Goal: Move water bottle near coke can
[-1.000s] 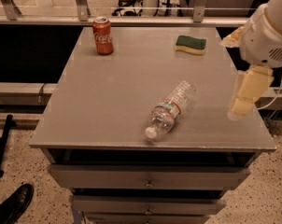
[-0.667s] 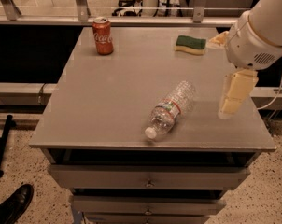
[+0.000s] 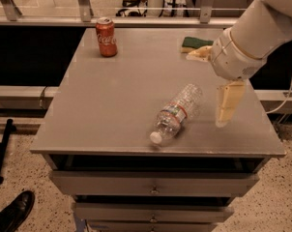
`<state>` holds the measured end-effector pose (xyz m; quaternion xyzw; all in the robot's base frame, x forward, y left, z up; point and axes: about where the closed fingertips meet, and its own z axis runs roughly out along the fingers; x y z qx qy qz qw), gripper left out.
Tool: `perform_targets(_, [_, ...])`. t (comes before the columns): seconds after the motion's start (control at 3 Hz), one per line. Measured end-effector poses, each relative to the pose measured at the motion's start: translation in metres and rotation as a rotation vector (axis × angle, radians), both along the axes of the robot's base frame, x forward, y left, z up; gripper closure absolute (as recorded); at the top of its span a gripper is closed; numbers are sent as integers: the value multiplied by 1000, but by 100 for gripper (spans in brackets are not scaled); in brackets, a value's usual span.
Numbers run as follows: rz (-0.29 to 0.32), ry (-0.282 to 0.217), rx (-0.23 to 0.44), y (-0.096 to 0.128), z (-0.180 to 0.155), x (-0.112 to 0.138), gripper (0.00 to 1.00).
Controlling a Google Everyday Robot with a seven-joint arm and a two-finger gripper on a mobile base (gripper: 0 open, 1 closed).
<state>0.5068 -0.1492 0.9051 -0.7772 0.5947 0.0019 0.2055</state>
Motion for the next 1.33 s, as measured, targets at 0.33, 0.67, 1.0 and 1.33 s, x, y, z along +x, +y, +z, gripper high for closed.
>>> perform_targets(0.33, [57, 10, -14, 9, -16, 6, 0])
perform_targets(0.67, [79, 27, -21, 21, -33, 16, 0])
perform_targets(1.0, [89, 55, -35, 34, -53, 25, 3])
perform_targets(1.33, [89, 64, -48, 41, -60, 29, 25])
